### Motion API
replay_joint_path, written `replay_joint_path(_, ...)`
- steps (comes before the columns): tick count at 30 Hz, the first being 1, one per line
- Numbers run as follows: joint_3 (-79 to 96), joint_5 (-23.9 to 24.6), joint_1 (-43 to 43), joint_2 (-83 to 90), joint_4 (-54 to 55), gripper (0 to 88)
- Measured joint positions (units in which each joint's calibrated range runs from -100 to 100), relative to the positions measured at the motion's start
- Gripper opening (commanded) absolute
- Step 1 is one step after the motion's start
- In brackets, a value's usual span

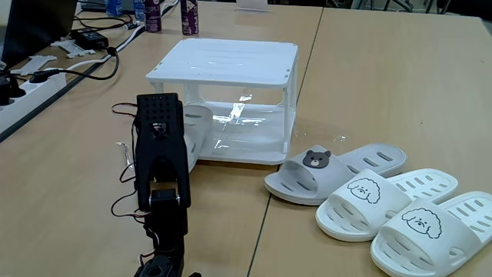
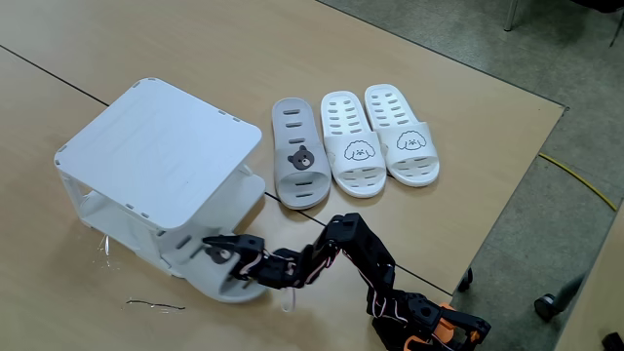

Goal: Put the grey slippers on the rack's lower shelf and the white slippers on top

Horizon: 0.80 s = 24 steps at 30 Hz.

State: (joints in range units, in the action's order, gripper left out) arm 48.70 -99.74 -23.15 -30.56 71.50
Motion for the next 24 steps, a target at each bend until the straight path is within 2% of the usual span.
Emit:
replay_joint_path(3, 7.91, 0.10, -0.07, 0.58, 7.81, 37.2)
replay_joint_path(6, 12.94, 0.10, 0.22, 3.71, 8.76, 35.7)
replay_joint_path(8, 13.66, 0.16, 1.87, 5.11, 8.67, 24.2)
replay_joint_path(10, 13.21, 0.16, 3.30, 5.20, 7.90, 5.2)
replay_joint_path(11, 12.67, 0.16, 4.04, 5.11, 7.73, 0.0)
replay_joint_path(12, 12.22, 0.16, 4.79, 5.11, 7.30, 2.1)
replay_joint_path(17, 6.92, 0.16, 4.72, 5.03, 2.58, 0.7)
replay_joint_path(24, -21.92, 0.16, 5.54, -2.31, -20.77, 0.7)
